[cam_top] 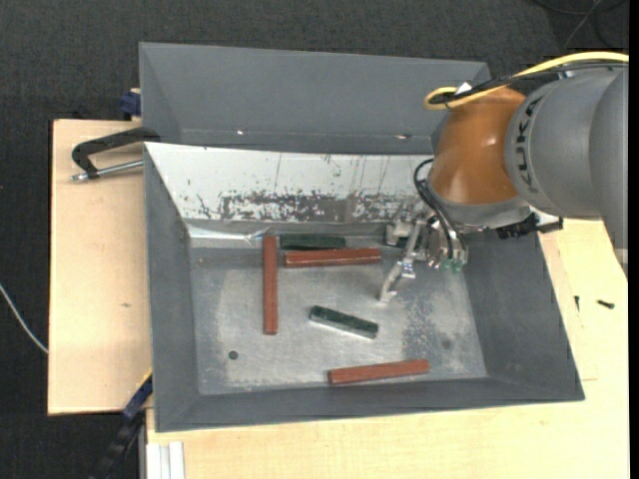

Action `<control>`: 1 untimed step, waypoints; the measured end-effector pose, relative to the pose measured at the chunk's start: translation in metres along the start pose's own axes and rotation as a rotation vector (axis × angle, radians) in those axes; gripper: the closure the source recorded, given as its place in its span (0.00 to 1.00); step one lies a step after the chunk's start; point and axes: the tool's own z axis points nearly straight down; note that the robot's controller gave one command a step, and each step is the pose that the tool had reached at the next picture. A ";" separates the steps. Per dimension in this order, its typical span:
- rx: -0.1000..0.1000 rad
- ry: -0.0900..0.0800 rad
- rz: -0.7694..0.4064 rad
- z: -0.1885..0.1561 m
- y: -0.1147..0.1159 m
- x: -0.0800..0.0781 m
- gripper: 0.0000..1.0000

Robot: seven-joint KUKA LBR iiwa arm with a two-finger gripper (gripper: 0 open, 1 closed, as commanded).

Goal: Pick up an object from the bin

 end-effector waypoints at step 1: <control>-0.001 0.008 0.067 0.000 0.047 0.009 1.00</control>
Offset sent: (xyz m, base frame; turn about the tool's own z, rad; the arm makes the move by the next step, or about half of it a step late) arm 0.0000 0.0000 0.0000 0.0000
